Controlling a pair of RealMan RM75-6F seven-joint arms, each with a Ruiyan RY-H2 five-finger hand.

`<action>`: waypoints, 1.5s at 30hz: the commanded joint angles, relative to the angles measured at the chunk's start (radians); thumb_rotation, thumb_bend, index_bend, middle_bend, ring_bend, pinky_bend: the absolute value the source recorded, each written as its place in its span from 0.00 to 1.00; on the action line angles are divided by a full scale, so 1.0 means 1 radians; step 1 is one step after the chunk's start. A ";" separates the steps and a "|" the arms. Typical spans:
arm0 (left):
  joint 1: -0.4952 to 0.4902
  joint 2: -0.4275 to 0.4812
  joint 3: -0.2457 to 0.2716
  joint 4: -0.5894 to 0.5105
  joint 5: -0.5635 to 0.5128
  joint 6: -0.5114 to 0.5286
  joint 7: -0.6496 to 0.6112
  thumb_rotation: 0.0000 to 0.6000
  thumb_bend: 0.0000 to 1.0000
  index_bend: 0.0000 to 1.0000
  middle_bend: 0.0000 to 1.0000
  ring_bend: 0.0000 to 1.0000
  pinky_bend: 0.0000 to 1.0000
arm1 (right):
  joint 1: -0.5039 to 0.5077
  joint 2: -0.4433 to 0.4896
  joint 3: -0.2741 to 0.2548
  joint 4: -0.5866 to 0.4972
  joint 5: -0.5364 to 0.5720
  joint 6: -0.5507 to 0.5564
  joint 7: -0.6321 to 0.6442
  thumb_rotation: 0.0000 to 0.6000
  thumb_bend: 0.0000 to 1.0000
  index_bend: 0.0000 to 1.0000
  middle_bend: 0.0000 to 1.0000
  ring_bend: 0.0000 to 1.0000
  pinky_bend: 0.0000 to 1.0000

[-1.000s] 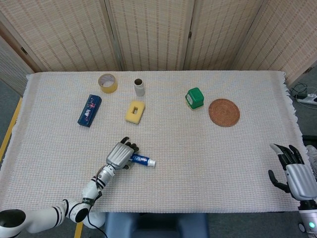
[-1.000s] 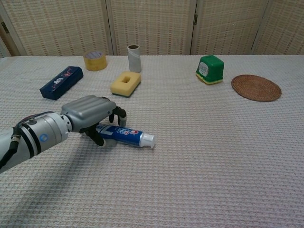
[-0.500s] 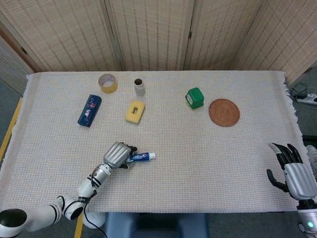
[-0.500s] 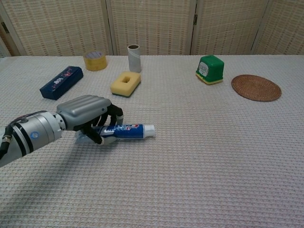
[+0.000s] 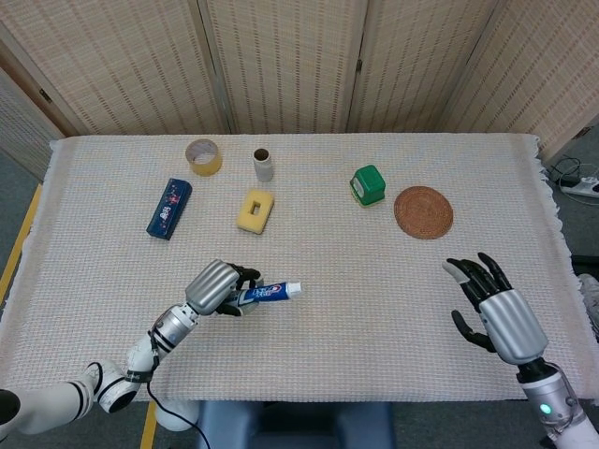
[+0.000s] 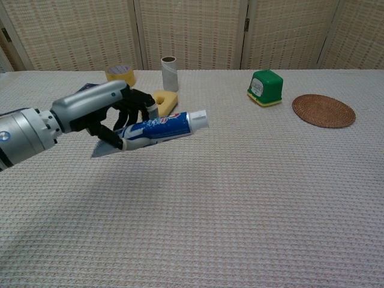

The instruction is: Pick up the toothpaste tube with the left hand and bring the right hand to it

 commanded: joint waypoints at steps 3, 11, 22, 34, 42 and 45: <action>-0.013 0.085 -0.011 -0.150 0.019 0.012 0.029 1.00 0.65 0.78 0.75 0.73 0.70 | 0.097 -0.005 0.028 -0.104 -0.047 -0.099 -0.042 1.00 0.51 0.04 0.13 0.13 0.02; -0.021 0.169 -0.054 -0.338 -0.059 -0.041 0.103 1.00 0.65 0.79 0.75 0.73 0.70 | 0.205 -0.085 0.079 -0.176 0.008 -0.228 -0.150 1.00 0.51 0.04 0.07 0.08 0.00; -0.020 0.220 -0.078 -0.455 -0.101 -0.065 0.151 1.00 0.66 0.79 0.75 0.73 0.70 | 0.295 -0.194 0.125 -0.159 0.066 -0.279 -0.194 1.00 0.51 0.00 0.02 0.05 0.00; -0.017 0.229 -0.087 -0.494 -0.115 -0.073 0.171 1.00 0.66 0.79 0.75 0.74 0.70 | 0.359 -0.248 0.147 -0.146 0.119 -0.311 -0.232 1.00 0.51 0.00 0.02 0.05 0.00; -0.017 0.234 -0.088 -0.505 -0.120 -0.083 0.176 1.00 0.66 0.79 0.75 0.74 0.70 | 0.381 -0.261 0.137 -0.146 0.131 -0.318 -0.248 1.00 0.51 0.00 0.02 0.05 0.00; -0.015 0.236 -0.086 -0.509 -0.116 -0.082 0.177 1.00 0.66 0.79 0.75 0.74 0.70 | 0.389 -0.262 0.138 -0.148 0.141 -0.322 -0.253 1.00 0.51 0.00 0.02 0.05 0.00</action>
